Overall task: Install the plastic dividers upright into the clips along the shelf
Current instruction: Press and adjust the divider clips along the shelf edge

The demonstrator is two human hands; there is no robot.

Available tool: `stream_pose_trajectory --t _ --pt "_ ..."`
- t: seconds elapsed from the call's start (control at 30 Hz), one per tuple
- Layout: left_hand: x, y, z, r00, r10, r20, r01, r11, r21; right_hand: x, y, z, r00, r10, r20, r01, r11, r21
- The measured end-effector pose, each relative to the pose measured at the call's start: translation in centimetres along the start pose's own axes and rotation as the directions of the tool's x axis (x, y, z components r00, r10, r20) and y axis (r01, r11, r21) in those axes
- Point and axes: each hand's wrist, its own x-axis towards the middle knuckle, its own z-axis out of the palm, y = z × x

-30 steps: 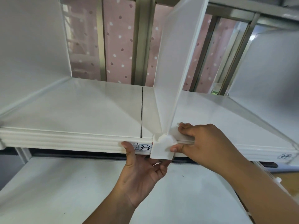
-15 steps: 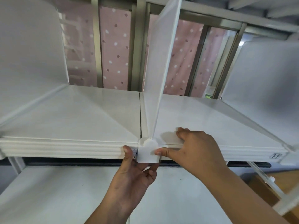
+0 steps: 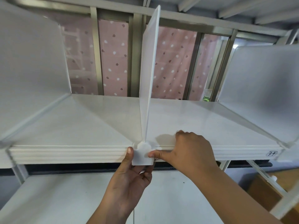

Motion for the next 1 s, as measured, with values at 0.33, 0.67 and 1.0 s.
stream_pose_trajectory --t 0.33,0.67,1.0 --pt "-0.5 -0.8 -0.3 0.999 -0.044 -0.017 0.045 0.999 0.008 -1.5 1.7 1.4 0.99 -0.015 -0.141 0.032 0.992 0.119" --pt "0.9 -11.5 5.8 0.926 -0.377 0.03 0.37 0.919 0.14 -6.2 13.7 -2.3 0.999 0.025 0.039 -0.045 0.732 0.68" --pt "8.2 -22.9 17.6 0.826 -0.56 0.071 0.543 0.822 0.173 -8.4 33.4 -4.6 0.938 0.345 0.033 -0.326 0.845 0.424"
